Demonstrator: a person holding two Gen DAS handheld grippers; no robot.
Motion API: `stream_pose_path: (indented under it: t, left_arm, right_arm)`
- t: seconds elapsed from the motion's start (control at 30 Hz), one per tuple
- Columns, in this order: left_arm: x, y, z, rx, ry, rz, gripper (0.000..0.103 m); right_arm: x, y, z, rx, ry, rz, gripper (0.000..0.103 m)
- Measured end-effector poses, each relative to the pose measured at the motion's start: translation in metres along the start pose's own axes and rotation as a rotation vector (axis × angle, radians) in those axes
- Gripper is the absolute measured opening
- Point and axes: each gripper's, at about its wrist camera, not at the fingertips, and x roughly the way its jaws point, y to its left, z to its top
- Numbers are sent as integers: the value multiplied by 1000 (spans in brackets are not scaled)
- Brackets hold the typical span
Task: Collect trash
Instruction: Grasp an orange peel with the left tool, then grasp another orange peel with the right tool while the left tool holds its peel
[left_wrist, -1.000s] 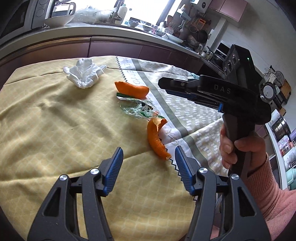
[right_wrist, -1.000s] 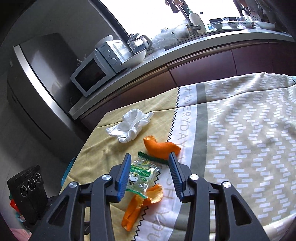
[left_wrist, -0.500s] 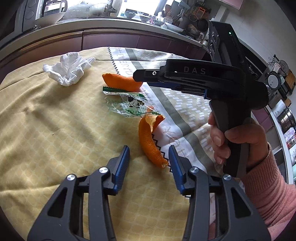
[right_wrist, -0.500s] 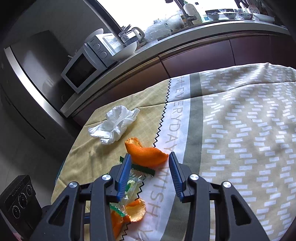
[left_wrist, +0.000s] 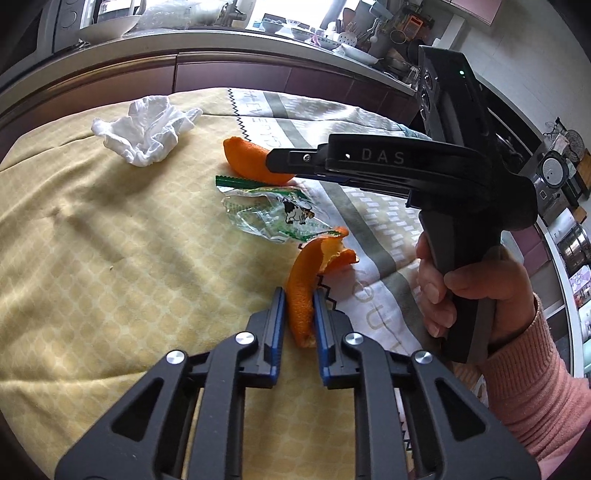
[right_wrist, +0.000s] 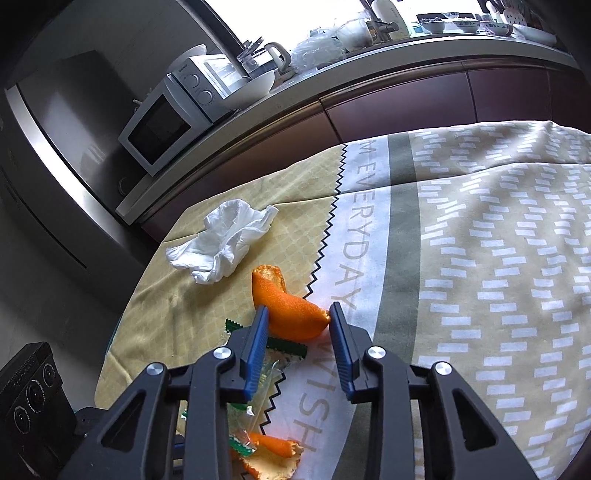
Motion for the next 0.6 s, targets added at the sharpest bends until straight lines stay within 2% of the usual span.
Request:
stream_pose_path:
  t: [0.2, 0.6]
  left_arm:
    - [-7, 0, -5, 2, -5, 1, 15]
    - [-44, 12, -21, -14, -52, -17, 15]
  right_arm:
    - [-7, 1, -3, 7, -13, 24, 18]
    - [-29, 12, -11, -1, -55, 69, 13]
